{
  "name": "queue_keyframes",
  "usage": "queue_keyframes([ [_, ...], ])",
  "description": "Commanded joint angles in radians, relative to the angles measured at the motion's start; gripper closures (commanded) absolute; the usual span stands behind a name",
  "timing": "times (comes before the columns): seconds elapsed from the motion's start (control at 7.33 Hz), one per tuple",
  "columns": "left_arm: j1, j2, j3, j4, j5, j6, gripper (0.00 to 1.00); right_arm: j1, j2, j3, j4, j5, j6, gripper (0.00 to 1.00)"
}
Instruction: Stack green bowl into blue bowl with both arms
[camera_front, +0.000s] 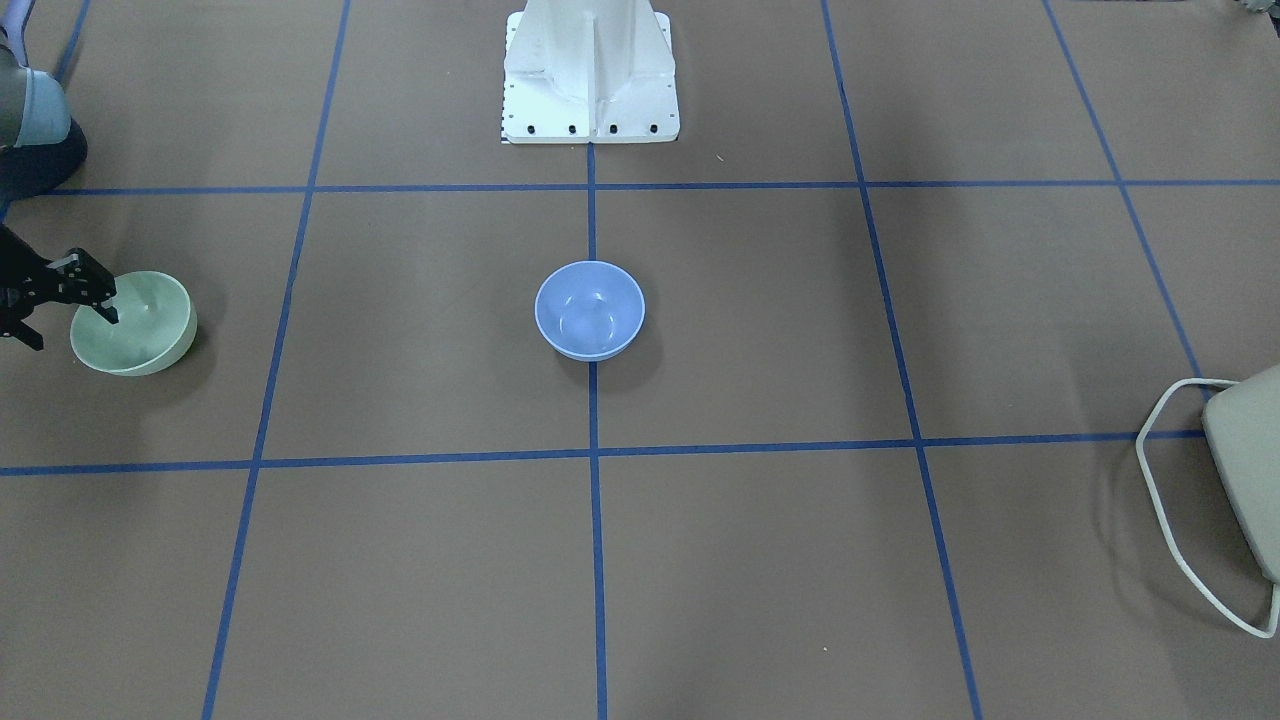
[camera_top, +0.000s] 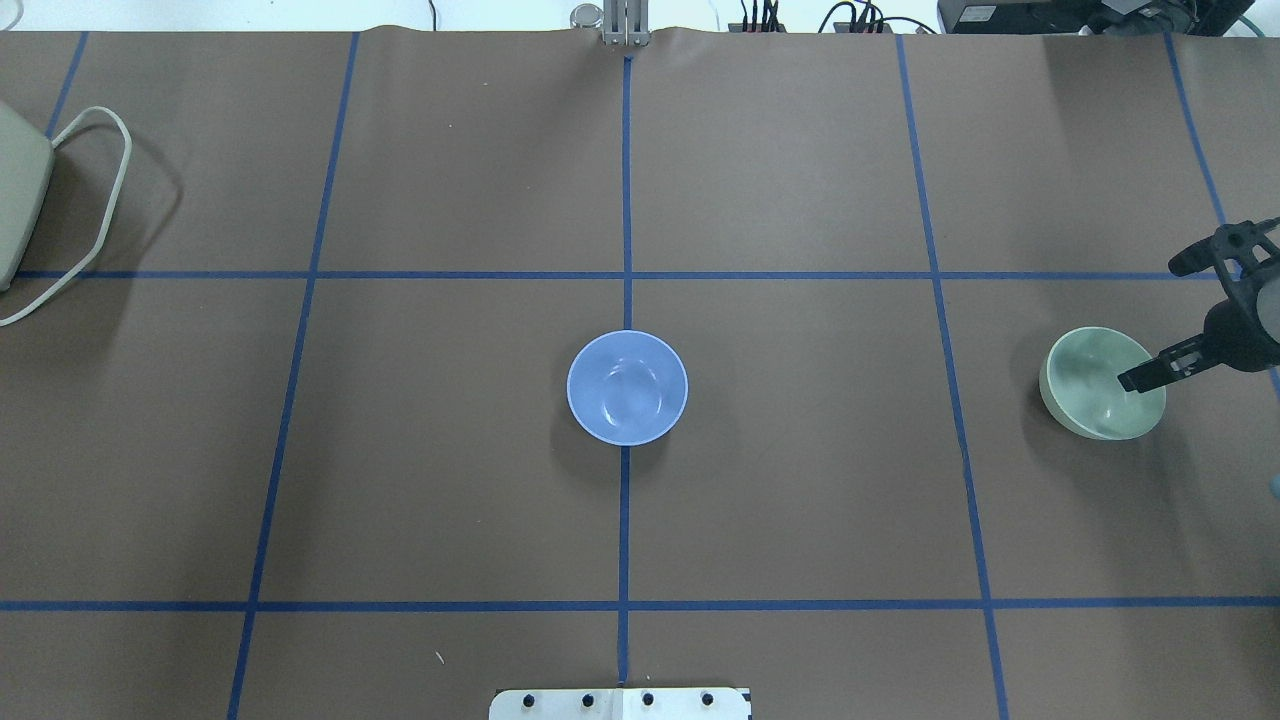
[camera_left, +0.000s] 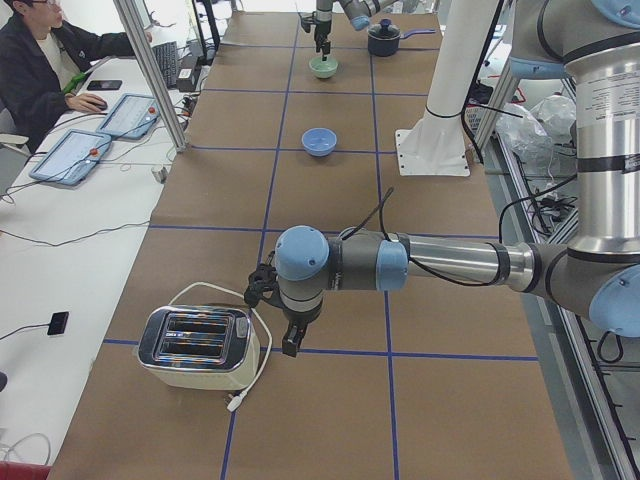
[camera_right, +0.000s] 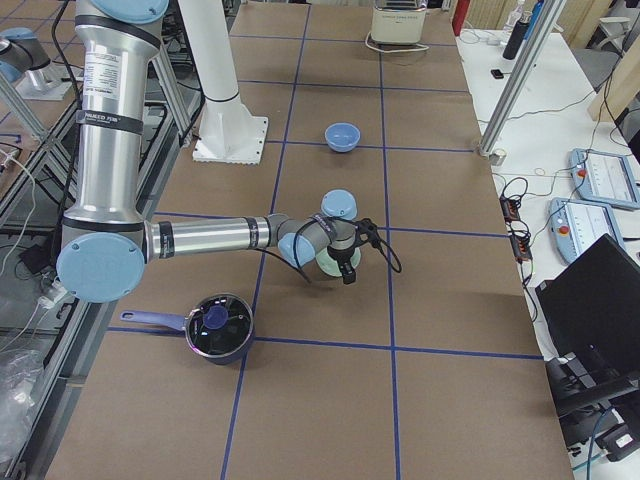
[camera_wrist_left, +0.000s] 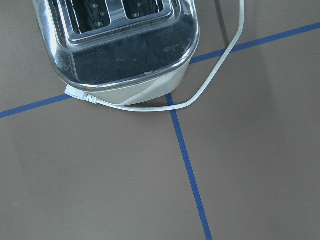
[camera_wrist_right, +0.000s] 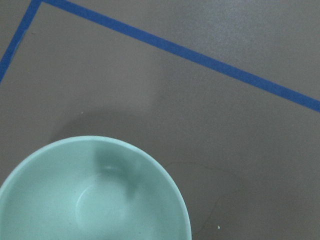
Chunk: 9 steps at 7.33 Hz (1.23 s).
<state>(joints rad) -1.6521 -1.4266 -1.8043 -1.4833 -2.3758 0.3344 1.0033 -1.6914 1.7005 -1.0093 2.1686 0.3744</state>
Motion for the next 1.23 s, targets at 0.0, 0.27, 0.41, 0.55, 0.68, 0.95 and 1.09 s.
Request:
queue_keyframes([
  [0.0, 0.0, 0.001, 0.005, 0.0, 0.001, 0.0, 0.02, -0.003, 0.009, 0.002, 0.0, 0.0, -0.006, 1.0],
  [0.27, 0.0, 0.003, 0.005, 0.0, 0.001, 0.0, 0.02, -0.003, 0.016, 0.007, 0.001, -0.001, 0.001, 1.0],
  [0.41, 0.0, 0.002, 0.006, 0.0, 0.001, 0.0, 0.02, 0.006, 0.033, 0.028, 0.0, 0.0, 0.01, 1.0],
  [0.55, 0.0, 0.002, 0.005, 0.0, 0.001, 0.0, 0.02, 0.009, 0.053, 0.031, 0.0, 0.002, 0.05, 1.0],
  [0.68, 0.0, 0.002, 0.005, 0.0, 0.001, 0.0, 0.02, 0.014, 0.094, 0.054, -0.002, 0.01, 0.132, 1.0],
  [0.95, 0.006, 0.002, 0.014, 0.005, 0.006, -0.012, 0.02, 0.0, 0.236, 0.07, -0.003, 0.01, 0.444, 1.0],
  [1.09, 0.006, 0.005, 0.01, 0.005, 0.001, -0.014, 0.02, -0.038, 0.333, 0.073, -0.008, 0.004, 0.616, 1.0],
])
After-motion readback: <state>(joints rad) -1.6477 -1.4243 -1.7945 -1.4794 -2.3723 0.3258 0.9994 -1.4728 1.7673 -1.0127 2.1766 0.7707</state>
